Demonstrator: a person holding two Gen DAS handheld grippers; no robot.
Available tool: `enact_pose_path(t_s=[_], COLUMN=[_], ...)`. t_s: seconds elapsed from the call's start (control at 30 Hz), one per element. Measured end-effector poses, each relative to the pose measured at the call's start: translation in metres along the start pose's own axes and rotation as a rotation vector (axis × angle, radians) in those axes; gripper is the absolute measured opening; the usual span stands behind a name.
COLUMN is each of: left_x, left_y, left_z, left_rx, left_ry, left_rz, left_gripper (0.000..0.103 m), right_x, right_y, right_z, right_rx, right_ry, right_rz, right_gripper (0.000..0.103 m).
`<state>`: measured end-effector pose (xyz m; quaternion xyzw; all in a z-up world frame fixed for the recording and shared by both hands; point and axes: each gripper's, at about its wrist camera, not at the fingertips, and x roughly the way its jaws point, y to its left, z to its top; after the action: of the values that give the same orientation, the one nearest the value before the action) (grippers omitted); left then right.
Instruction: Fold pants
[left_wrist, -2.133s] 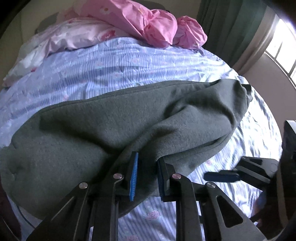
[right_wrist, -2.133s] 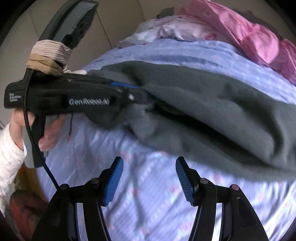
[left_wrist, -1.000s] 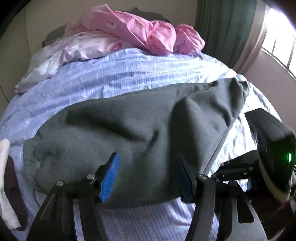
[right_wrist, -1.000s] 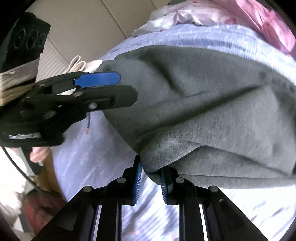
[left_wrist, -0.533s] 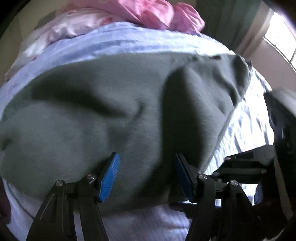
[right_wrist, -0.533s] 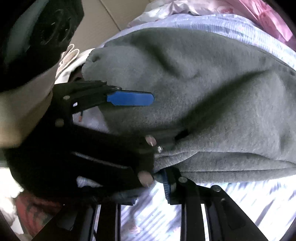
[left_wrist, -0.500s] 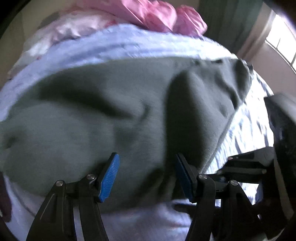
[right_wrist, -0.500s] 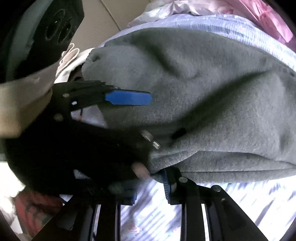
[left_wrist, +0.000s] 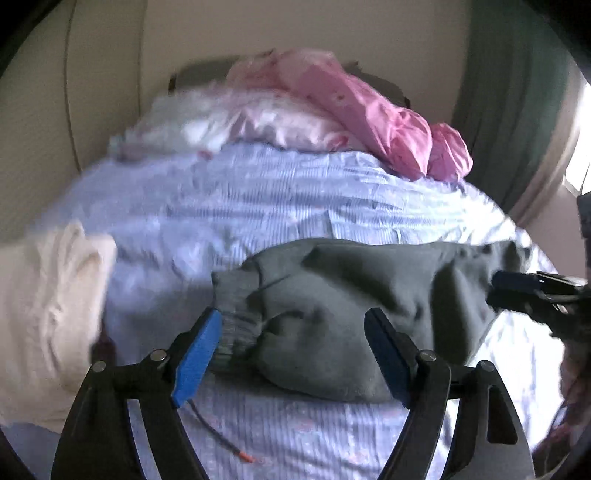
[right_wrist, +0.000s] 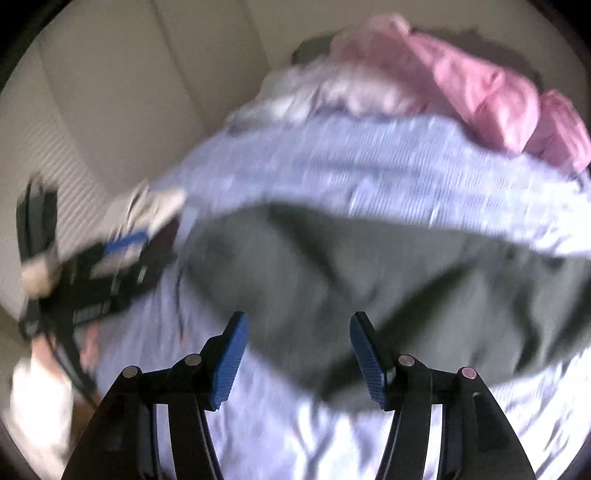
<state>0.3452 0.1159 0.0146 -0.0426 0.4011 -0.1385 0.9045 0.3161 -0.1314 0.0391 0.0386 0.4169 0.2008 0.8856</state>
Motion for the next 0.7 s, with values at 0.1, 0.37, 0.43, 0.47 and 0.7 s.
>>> enact_pose_path(t_s=[0.1,0.37,0.43,0.47,0.7], left_x=[0.024,0.081,0.093,0.096,0.090], left_y=[0.017,0.045,0.052,0.054,0.054], left_z=[-0.001,-0.015,-0.019,-0.019,-0.020], left_rx=[-0.041,-0.159,-0.200,-0.211,-0.159], left_ry=[0.046,0.101,0.121,0.122,0.120], left_rz=[-0.001,-0.069,-0.089,-0.101,-0.069], left_gripper=[0.079,0.077,0.076,0.076,0.042], right_x=[0.018,0.101,0.116,0.123,0.158], right_y=[0.003,-0.020,-0.028,-0.029,-0.040], right_z=[0.024,0.041,0.038,0.038,0.042], right_rx=[0.047,0.169,0.203,0.210,0.222], right_ry=[-0.024,0.101,0.124,0.133,0.152], right_rz=[-0.035,-0.042,-0.023,-0.027,-0.153], right_gripper=[0.059,0.058,0.058,0.058,0.058])
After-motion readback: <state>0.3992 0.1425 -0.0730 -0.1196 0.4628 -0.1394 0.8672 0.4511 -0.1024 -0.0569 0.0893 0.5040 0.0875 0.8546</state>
